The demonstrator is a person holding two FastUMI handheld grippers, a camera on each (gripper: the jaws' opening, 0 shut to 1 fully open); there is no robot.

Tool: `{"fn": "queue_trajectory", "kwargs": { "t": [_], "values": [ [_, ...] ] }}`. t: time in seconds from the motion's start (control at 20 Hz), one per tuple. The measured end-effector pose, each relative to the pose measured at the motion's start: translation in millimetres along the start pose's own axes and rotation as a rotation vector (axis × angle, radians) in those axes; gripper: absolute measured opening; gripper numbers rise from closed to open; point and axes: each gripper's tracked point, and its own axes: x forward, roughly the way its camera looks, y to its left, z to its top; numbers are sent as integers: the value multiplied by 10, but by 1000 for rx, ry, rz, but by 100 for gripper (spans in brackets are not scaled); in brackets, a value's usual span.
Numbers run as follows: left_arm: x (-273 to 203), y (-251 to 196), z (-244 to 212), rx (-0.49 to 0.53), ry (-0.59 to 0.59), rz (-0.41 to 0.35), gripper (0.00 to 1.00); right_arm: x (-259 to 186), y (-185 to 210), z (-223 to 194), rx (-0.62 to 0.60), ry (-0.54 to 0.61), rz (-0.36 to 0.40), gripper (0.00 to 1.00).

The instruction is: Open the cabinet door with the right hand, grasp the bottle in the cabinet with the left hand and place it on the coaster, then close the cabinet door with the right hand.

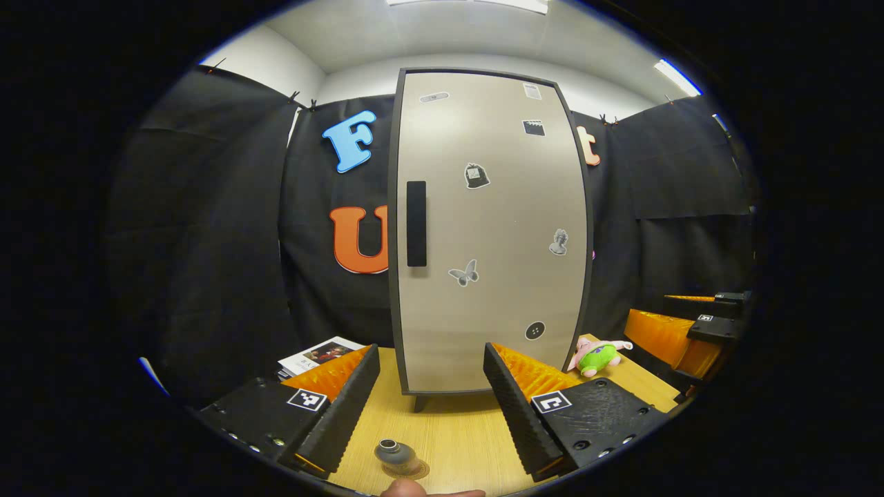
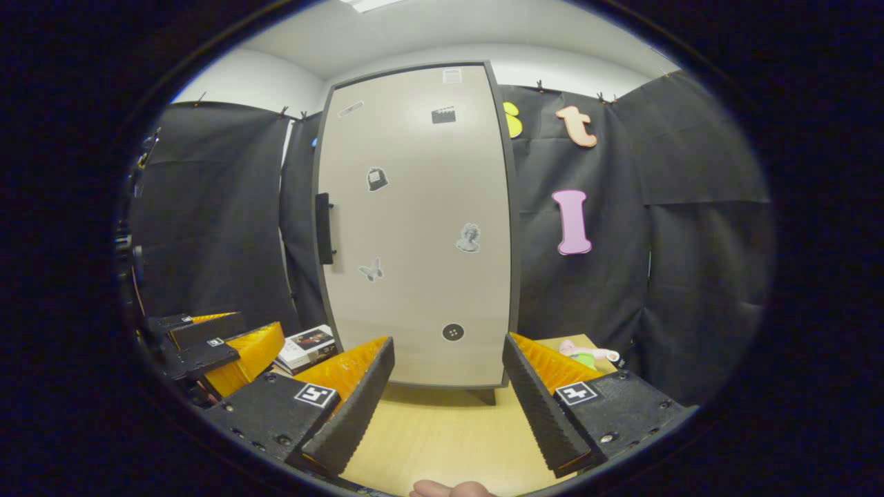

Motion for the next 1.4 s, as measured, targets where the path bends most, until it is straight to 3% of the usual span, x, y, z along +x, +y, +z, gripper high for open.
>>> {"fn": "queue_trajectory", "kwargs": {
  "t": [0.6,1.4],
  "values": [
    [-35,8,29,2,-1,-12,92,-4,75,-14,-7,23,10,97],
    [33,-115,53,-44,-10,-1,92,59,-170,8,-10,18,8,97]
  ]
}}
